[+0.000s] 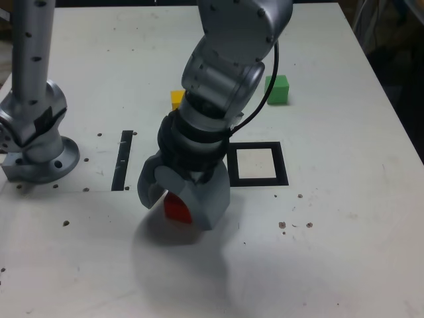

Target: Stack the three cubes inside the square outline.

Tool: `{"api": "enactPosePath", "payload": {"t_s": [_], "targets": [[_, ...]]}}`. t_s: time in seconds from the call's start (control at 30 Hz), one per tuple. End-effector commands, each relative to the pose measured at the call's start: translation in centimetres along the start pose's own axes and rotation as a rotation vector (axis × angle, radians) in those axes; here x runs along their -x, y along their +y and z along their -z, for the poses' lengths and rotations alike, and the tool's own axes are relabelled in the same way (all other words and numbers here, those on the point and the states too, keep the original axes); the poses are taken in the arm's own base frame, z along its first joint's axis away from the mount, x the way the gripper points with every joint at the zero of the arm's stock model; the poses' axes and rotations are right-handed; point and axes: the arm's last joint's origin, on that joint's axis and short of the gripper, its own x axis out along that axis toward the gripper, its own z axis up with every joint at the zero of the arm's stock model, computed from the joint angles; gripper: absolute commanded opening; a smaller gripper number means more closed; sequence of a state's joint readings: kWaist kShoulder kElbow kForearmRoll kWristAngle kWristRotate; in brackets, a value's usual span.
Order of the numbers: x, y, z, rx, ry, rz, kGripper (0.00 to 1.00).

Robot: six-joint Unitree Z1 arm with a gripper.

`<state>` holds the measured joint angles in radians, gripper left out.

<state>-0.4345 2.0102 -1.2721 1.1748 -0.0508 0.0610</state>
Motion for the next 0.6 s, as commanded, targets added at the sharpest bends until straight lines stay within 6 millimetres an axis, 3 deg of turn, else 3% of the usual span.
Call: {"api": "enactPosePath", "payload": {"t_s": [0.0, 0.23, 0.57], "targets": [[0.21, 0.1, 0.02, 0.001, -0.012, -0.001, 0.75], [0.38, 0.49, -0.04, 0.013, -0.019, -0.004, 0.49], [-0.16, 0.95, -0.8, 0.037, -0.029, -0.028, 0.33]]}}
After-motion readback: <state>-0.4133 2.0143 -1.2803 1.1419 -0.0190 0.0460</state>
